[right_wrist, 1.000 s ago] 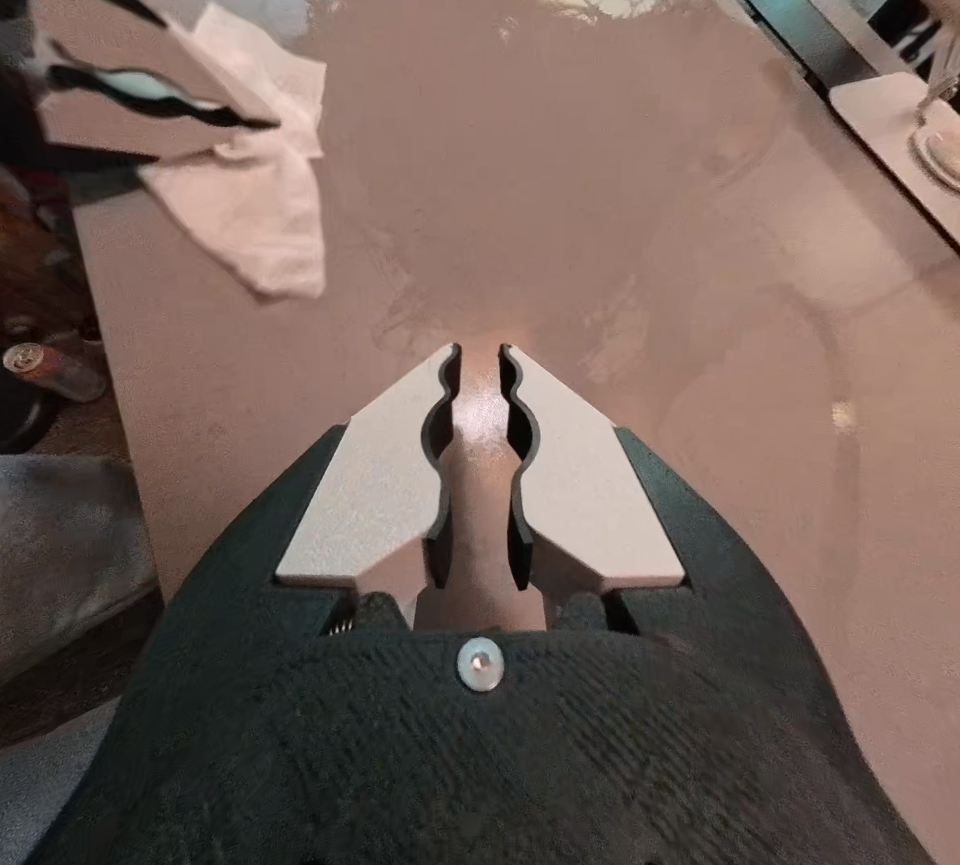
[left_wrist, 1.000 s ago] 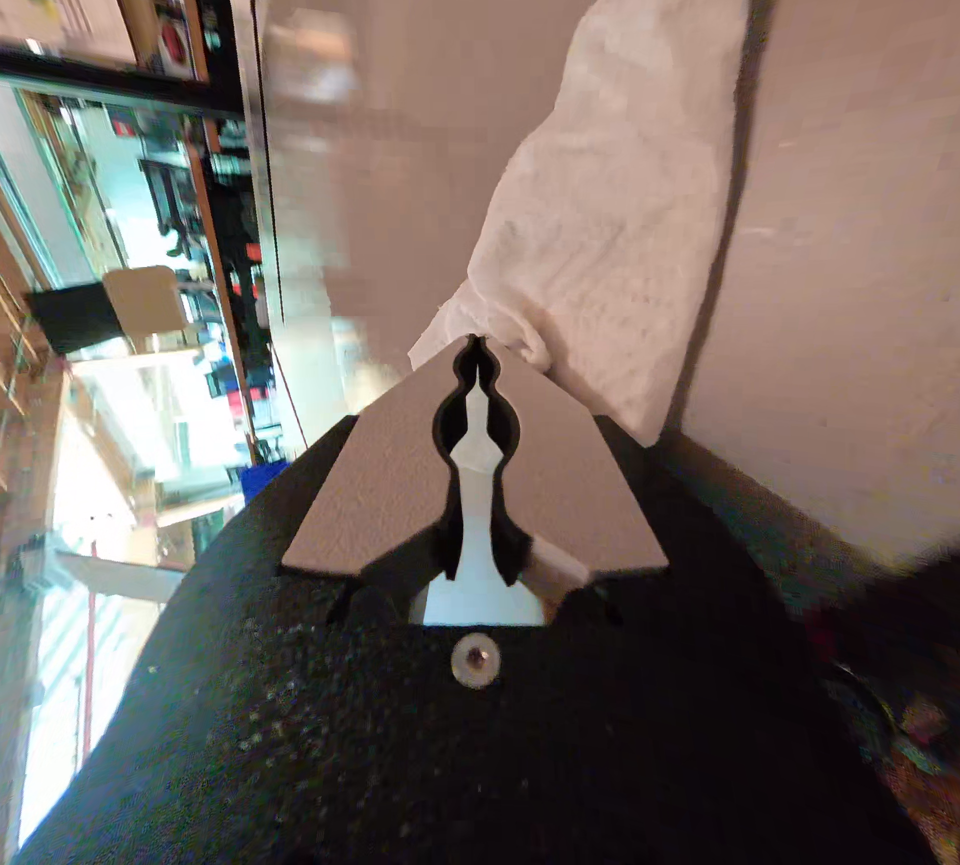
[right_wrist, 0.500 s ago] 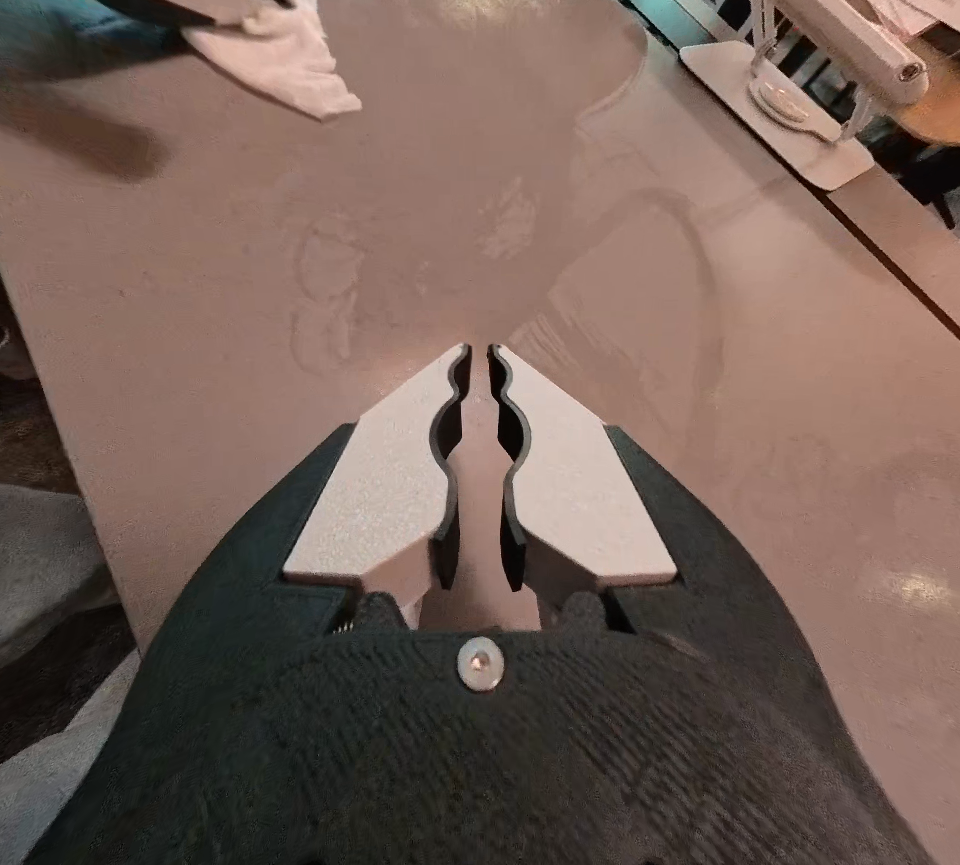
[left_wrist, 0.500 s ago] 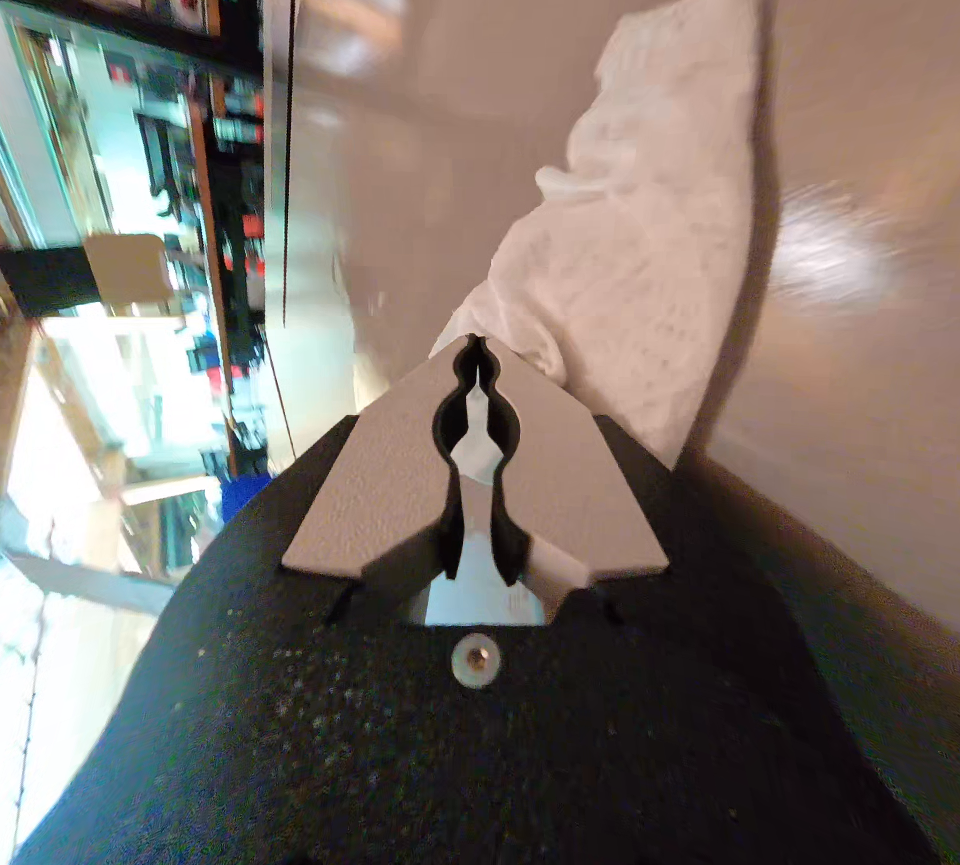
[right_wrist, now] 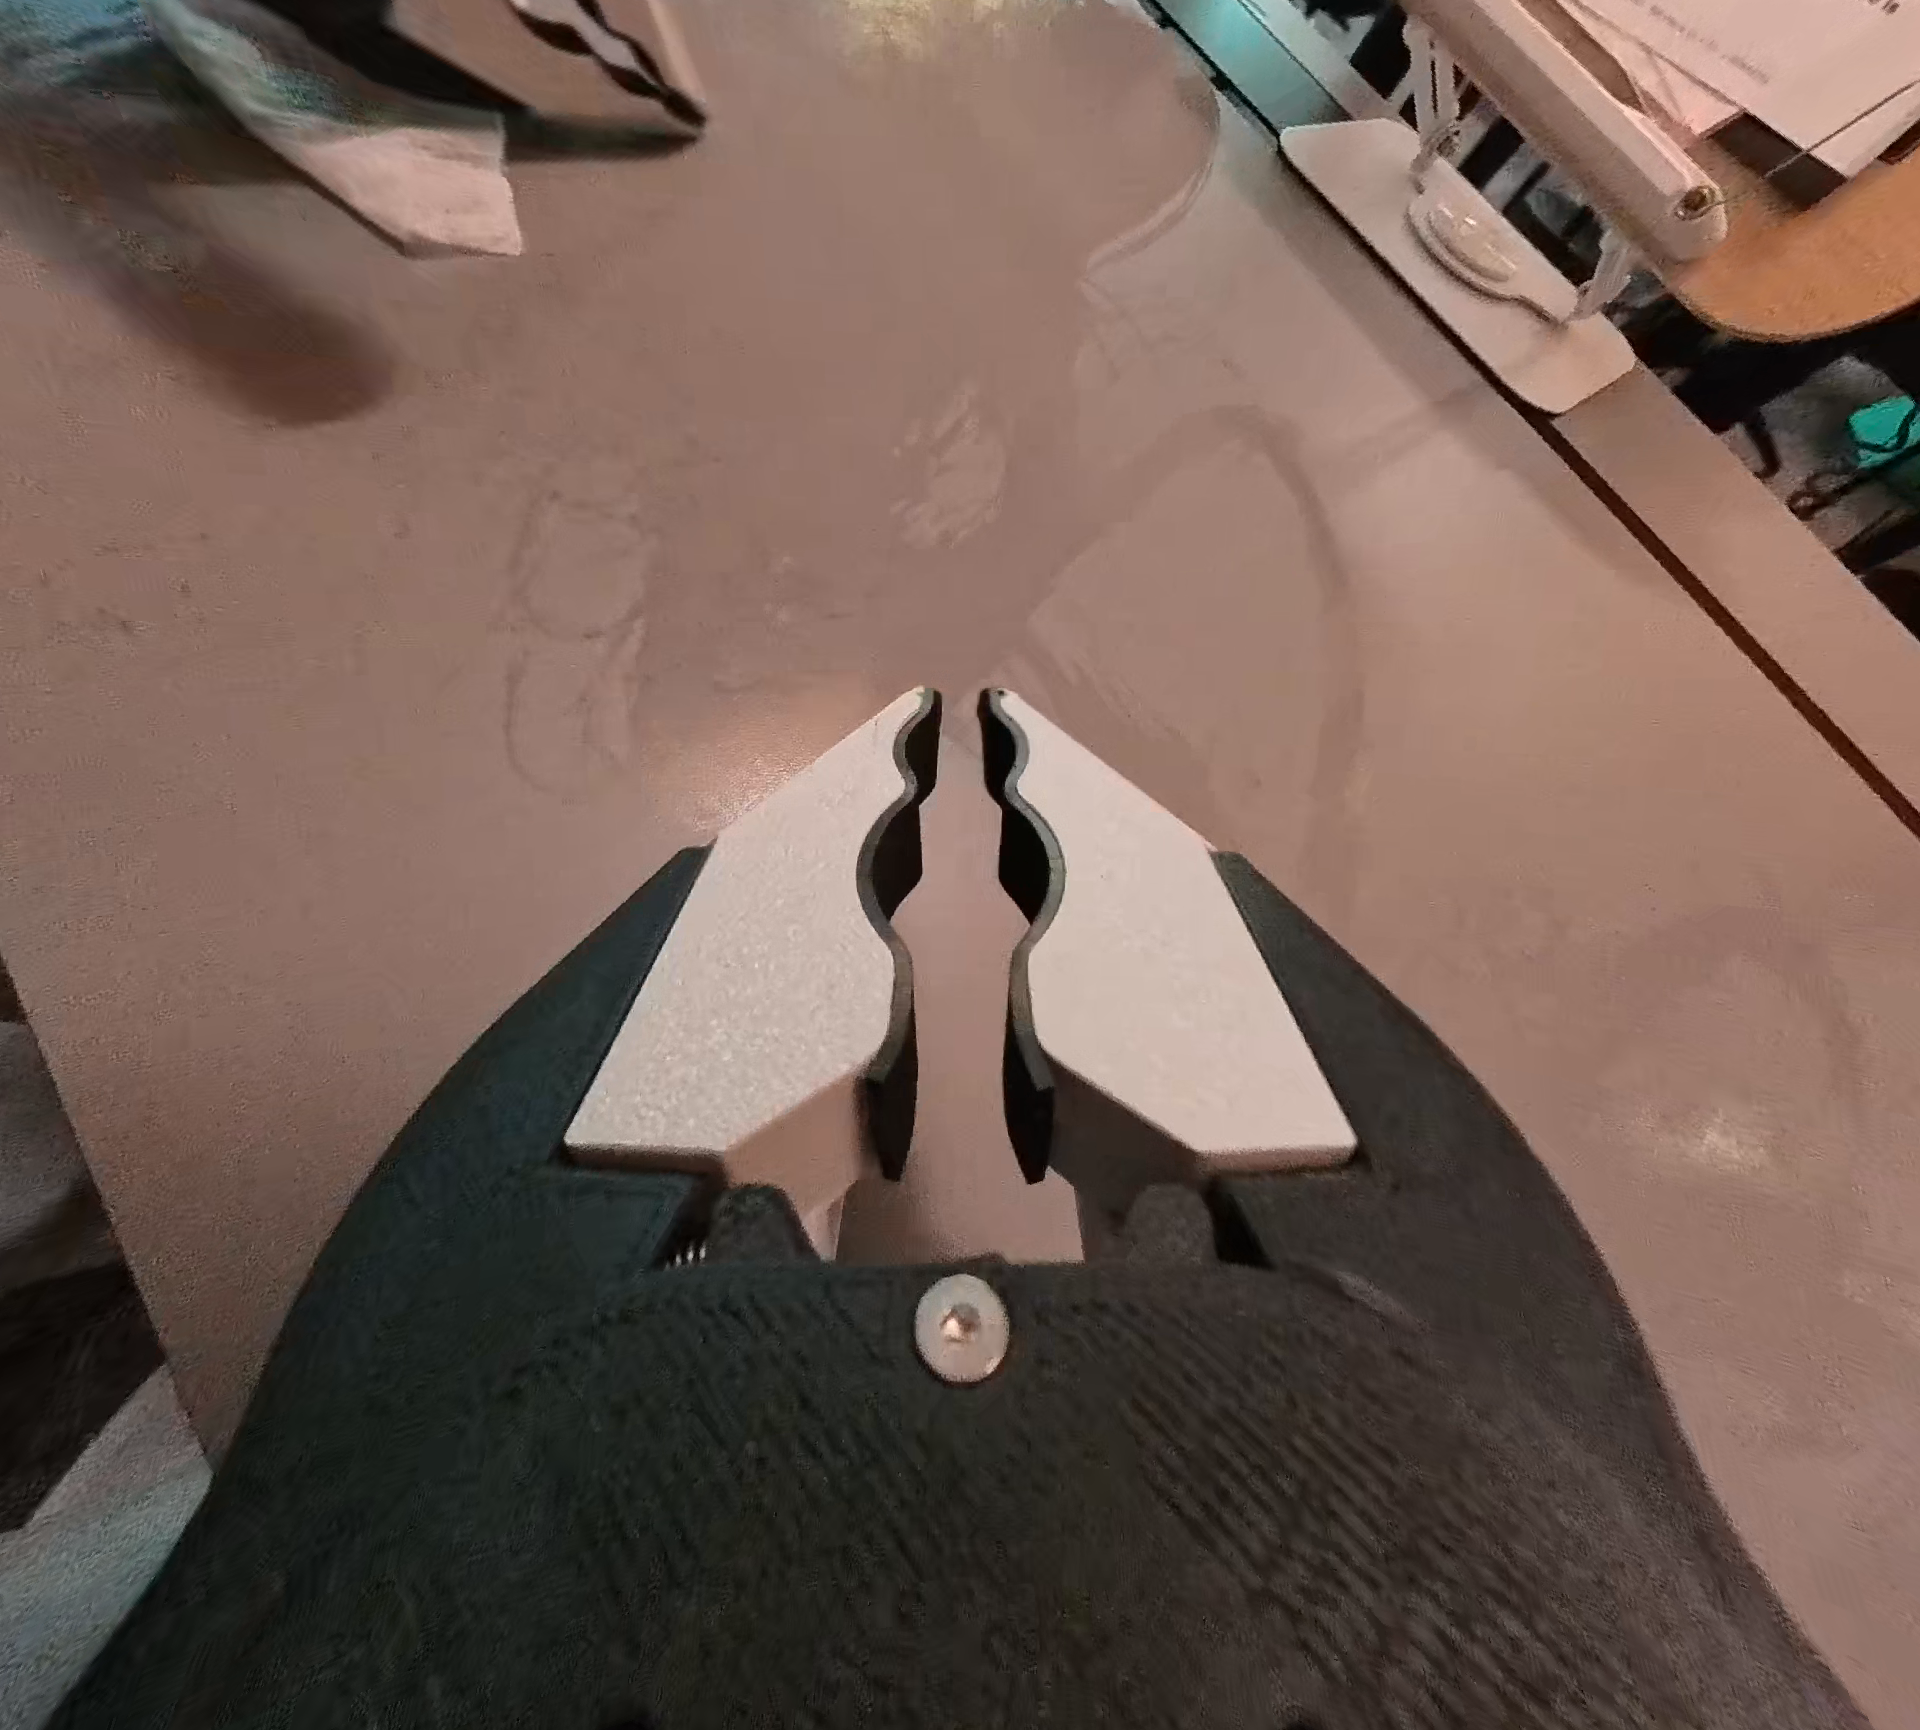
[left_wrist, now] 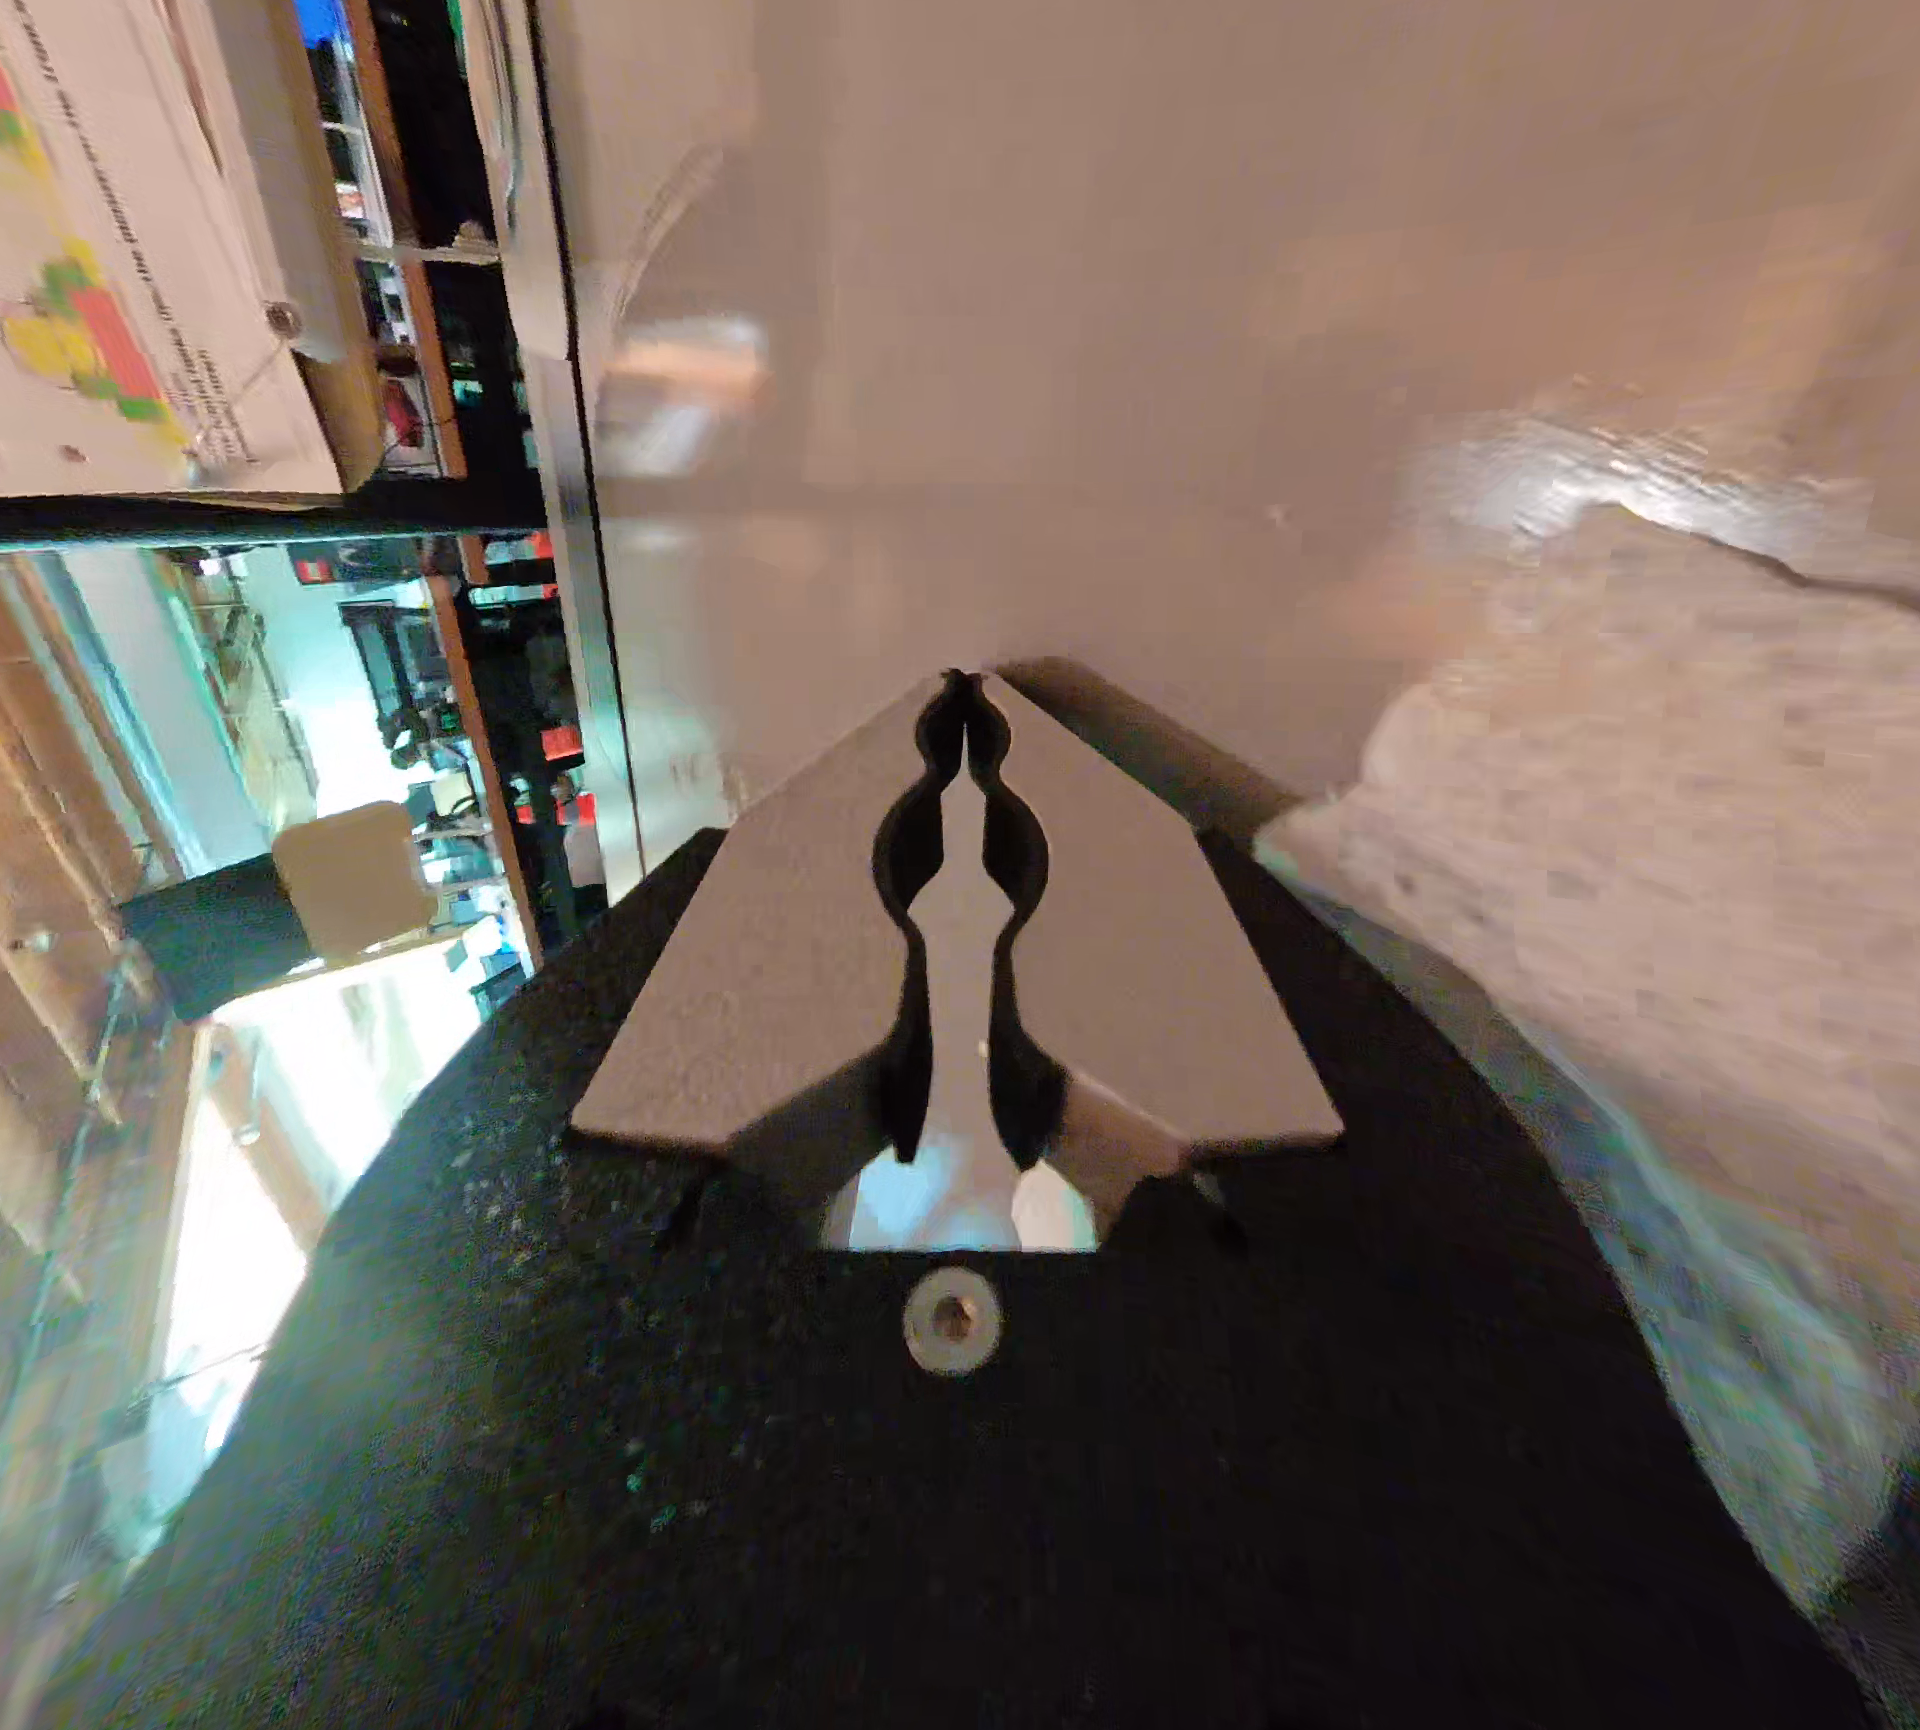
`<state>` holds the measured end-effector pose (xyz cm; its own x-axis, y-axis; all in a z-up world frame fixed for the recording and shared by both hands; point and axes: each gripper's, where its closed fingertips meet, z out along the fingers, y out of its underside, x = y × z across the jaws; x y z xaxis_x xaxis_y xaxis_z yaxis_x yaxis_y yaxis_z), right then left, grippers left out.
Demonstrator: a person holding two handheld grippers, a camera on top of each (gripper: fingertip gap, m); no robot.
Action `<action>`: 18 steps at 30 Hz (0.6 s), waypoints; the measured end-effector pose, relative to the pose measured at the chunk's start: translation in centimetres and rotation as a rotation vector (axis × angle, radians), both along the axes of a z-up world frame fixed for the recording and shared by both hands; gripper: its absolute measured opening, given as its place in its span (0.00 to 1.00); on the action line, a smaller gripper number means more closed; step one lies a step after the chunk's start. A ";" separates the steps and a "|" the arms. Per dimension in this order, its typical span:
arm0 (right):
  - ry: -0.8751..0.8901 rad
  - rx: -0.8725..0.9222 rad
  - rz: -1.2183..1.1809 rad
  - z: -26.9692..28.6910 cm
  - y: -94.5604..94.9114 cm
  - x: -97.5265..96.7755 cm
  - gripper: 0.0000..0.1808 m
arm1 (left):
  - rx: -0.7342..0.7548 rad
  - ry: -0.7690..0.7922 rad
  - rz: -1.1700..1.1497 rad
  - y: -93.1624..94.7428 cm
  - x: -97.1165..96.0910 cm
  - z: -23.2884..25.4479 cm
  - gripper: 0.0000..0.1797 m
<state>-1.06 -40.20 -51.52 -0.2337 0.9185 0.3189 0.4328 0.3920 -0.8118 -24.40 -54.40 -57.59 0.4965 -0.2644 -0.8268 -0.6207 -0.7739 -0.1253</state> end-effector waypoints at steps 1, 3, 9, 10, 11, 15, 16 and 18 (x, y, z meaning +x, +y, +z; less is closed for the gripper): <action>0.001 -0.009 -0.012 0.1 0.3 0.2 0.03 | 0.017 0.051 0.009 -0.9 0.5 0.9 0.00; 0.003 -0.022 -0.030 0.2 0.7 0.6 0.03 | 0.196 0.115 0.140 -3.6 0.0 4.6 0.00; -0.006 -0.044 -0.062 -0.6 0.6 0.8 0.03 | 0.368 -0.353 0.497 -8.5 4.4 1.8 0.08; -0.016 -0.046 -0.055 -0.8 0.2 0.7 0.03 | 0.376 -0.443 0.514 -8.4 5.0 0.6 0.04; -0.019 -0.038 -0.046 -0.9 0.0 0.6 0.04 | 0.414 -0.525 0.538 -8.2 5.2 0.1 0.04; -0.040 -0.028 -0.009 -1.4 -0.7 0.3 0.04 | 0.495 -0.720 0.599 -8.9 4.4 0.6 0.27; -0.044 -0.033 -0.003 -1.4 -0.9 0.2 0.05 | 0.507 -0.775 0.562 -8.7 4.7 1.0 0.27; -0.046 -0.037 0.001 -1.5 -1.1 0.0 0.05 | 0.521 -0.911 0.517 -8.7 5.7 1.2 0.31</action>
<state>-1.10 -41.29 -53.05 -0.2484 0.9292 0.2735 0.4694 0.3624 -0.8052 -18.74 -63.05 -56.39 0.9108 0.4087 -0.0585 0.2361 -0.6317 -0.7384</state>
